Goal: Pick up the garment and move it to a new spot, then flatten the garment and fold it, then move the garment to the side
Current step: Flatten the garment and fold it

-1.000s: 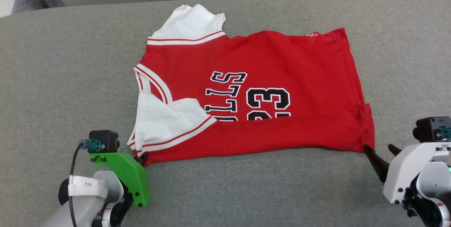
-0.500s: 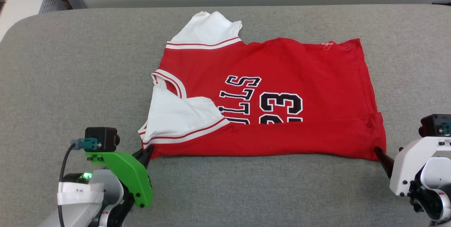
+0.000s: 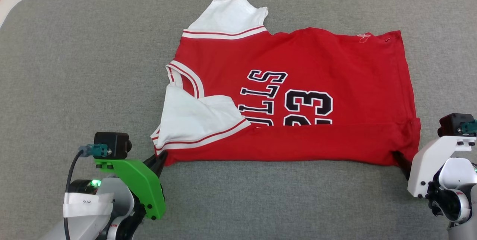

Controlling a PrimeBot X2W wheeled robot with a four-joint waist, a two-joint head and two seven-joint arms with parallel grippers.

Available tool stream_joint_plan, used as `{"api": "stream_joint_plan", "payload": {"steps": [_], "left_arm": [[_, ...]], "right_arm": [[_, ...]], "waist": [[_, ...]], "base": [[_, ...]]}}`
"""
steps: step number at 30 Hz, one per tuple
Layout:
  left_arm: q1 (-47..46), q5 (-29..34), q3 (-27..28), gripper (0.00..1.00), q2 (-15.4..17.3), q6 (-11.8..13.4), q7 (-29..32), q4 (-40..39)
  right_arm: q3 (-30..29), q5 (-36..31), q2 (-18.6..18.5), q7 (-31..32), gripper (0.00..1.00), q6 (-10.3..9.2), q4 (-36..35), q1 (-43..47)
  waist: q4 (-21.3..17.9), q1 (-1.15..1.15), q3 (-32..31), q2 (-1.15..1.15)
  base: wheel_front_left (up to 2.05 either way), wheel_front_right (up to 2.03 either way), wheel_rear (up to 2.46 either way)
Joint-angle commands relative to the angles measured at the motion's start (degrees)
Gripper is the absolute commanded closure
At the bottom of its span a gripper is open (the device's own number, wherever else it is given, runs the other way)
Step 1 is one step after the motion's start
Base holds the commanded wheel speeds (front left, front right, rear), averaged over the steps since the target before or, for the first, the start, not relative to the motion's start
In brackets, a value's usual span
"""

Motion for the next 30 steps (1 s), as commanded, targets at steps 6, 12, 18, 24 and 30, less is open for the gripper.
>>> {"api": "stream_joint_plan", "payload": {"steps": [6,12,18,24,30], "left_arm": [[-0.2,-0.1,-0.4,1.0,0.2,-0.6,0.3,1.2],[0.8,-0.9,-0.6,1.0,0.2,-1.0,0.5,2.8],[2.6,-1.8,-0.8,1.0,0.3,-1.4,0.4,4.3],[6.1,-3.0,-1.7,1.0,1.0,-1.6,1.0,4.4],[9.9,-4.5,-2.6,1.0,2.4,-1.0,2.4,2.9]], "right_arm": [[1.7,0.7,-0.4,-0.3,1.0,-0.04,3.8,-0.4],[1.8,1.7,-2.6,-0.8,1.0,-0.04,4.1,-0.3],[1.7,3.4,-4.5,0.3,1.0,-0.04,2.6,1.7],[0.4,6.0,-6.2,2.8,1.0,-0.04,-0.5,6.2],[-2.3,7.0,-6.2,5.4,1.0,-0.04,-4.4,11.4]], "waist": [[-0.3,0.0,-1.0,0.0],[-1.0,0.0,-3.6,0.0],[-1.5,0.0,-7.1,0.0],[-1.6,0.0,-10.2,0.0],[-1.6,0.0,-11.8,0.0]], "base": [[0.0,0.0,0.0],[0.0,0.0,0.0],[0.0,0.0,0.0],[0.0,0.0,0.0],[0.0,0.0,0.0]]}}
